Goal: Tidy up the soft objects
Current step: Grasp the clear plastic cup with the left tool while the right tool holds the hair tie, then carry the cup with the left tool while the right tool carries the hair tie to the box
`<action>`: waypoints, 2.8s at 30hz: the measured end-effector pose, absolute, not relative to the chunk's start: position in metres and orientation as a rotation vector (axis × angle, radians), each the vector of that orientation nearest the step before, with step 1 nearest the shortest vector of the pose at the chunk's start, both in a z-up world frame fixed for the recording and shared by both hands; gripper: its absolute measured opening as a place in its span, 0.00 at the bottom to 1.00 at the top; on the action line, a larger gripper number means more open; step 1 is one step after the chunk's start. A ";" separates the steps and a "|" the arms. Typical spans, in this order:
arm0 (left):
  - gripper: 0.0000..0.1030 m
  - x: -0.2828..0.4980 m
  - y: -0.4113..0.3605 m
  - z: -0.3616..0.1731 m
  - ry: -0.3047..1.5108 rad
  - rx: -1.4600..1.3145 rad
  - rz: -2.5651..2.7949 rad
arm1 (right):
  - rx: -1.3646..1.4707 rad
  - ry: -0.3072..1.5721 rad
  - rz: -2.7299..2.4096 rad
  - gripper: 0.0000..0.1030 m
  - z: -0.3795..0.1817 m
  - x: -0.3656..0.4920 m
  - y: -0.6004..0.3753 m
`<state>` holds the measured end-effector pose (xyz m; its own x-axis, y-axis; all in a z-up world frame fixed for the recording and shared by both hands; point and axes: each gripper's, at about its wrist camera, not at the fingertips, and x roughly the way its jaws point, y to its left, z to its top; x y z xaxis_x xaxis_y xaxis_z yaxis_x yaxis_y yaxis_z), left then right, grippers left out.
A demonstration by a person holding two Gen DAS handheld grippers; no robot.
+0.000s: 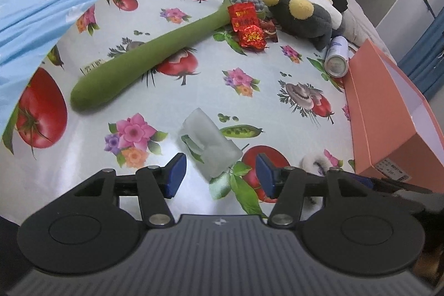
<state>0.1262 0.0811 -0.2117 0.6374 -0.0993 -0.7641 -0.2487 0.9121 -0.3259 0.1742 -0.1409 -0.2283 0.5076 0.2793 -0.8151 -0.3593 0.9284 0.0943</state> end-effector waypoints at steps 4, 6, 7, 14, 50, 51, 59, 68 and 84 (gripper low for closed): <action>0.59 0.129 0.078 -0.215 0.886 -0.443 0.108 | -0.176 0.956 0.406 0.35 -0.229 0.170 -0.130; 0.59 0.131 0.076 -0.216 0.885 -0.454 0.116 | -0.177 0.959 0.414 0.21 -0.228 0.168 -0.129; 0.59 0.132 0.075 -0.217 0.886 -0.457 0.120 | -0.181 0.961 0.417 0.19 -0.228 0.167 -0.128; 0.59 0.137 0.067 -0.218 0.866 -0.438 0.176 | -0.145 0.958 0.415 0.13 -0.223 0.166 -0.133; 0.19 0.107 0.041 -0.102 0.653 -0.336 0.040 | 0.017 0.711 0.412 0.12 -0.110 0.143 -0.175; 0.19 0.104 0.039 -0.096 0.642 -0.333 0.033 | 0.022 0.696 0.414 0.12 -0.103 0.139 -0.176; 0.20 0.082 0.020 -0.051 0.562 -0.313 -0.038 | 0.046 0.597 0.427 0.12 -0.060 0.116 -0.185; 0.20 0.076 -0.018 -0.014 0.502 -0.261 -0.149 | 0.070 0.498 0.390 0.12 -0.024 0.102 -0.210; 0.20 0.122 -0.107 -0.008 0.547 -0.228 -0.380 | 0.109 0.486 0.163 0.12 -0.019 0.104 -0.299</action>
<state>0.1224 -0.1074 -0.0082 0.7870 -0.4096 -0.4614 0.2897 0.9056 -0.3098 0.1042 -0.2992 -0.0187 0.8713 0.1818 -0.4558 -0.1300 0.9812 0.1428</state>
